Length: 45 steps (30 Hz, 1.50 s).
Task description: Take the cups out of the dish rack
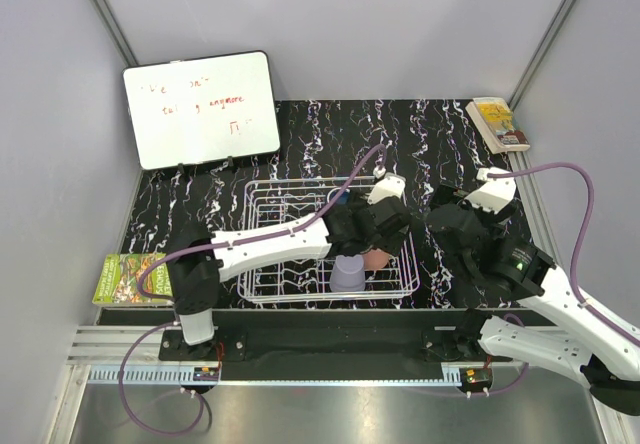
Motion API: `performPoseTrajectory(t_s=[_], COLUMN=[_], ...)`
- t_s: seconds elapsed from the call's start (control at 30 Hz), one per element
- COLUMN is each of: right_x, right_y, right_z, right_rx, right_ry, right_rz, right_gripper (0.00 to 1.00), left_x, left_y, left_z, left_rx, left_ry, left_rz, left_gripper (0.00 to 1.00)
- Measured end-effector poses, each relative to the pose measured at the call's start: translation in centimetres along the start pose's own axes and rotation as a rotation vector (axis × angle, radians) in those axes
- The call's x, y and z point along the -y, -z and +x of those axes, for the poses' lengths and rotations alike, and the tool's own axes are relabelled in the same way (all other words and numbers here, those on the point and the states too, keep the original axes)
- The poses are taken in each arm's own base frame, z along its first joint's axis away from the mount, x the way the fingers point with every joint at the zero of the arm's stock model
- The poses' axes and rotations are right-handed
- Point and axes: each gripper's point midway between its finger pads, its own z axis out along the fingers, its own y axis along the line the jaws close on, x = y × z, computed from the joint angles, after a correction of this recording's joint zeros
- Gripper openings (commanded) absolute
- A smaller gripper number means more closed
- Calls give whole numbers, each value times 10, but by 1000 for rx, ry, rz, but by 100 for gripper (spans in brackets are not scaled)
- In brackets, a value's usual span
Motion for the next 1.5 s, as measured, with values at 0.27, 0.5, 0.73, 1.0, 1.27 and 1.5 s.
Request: performPoseTrajectory(t_s=[0.27, 0.5, 0.73, 1.0, 1.27, 1.5], right_x=[2, 4, 3, 2, -7, -10], right_y=[1, 2, 2, 3, 5, 13], right_z=[0, 1, 1, 1, 2, 2], right_rx=[-1, -1, -3, -9, -39, -45], right_ry=[-14, -17, -21, -21, -60, -208], right_rz=[-8, -8, -8, -16, -49, -139], right_gripper=[100, 100, 100, 100, 100, 100], left_x=[4, 6, 7, -1, -42, -139], left_y=[-15, -15, -6, 55, 135, 116], left_z=[17, 15, 13, -53, -123, -88], left_rx=[-48, -42, -8, 172, 379, 420], left_ry=[-8, -14, -58, -49, 100, 380], left_rz=[-2, 4, -17, -1, 56, 129], left_gripper=[50, 0, 0, 0, 0, 0])
